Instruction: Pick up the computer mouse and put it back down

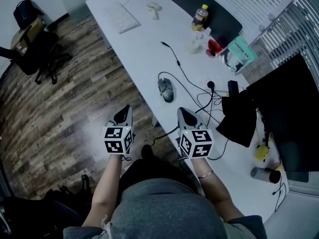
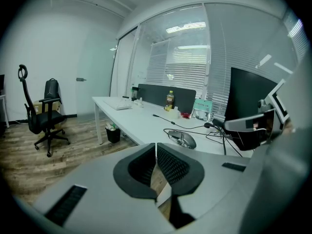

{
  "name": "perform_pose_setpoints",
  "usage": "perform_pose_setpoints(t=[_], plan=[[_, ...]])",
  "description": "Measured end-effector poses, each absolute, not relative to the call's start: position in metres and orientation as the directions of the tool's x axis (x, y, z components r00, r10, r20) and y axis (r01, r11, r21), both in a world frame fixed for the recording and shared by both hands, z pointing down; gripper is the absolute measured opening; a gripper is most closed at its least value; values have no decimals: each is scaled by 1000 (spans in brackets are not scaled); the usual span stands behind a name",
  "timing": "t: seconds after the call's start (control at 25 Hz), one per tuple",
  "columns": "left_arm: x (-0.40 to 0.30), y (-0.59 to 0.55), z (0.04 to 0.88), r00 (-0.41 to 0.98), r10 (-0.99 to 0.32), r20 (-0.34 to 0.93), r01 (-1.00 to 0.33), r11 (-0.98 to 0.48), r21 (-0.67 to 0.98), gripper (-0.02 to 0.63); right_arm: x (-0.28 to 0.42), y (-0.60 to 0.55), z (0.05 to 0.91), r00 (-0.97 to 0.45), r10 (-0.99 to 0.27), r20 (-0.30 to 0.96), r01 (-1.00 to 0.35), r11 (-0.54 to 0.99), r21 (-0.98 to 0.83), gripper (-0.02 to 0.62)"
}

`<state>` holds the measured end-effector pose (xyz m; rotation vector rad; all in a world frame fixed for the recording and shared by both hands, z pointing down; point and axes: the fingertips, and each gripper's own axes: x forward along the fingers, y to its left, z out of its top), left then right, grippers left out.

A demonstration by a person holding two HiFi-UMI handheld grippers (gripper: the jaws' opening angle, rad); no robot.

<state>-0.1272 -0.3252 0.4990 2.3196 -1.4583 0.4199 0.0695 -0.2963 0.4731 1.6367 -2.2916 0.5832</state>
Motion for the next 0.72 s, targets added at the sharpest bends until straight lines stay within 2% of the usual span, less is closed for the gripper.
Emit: perform_pose_setpoints(t=[0.72], plan=[[-121, -321, 503, 439, -783, 441, -896, -414, 159, 29, 79, -288, 482, -291, -838, 462, -956, 239, -168, 2]])
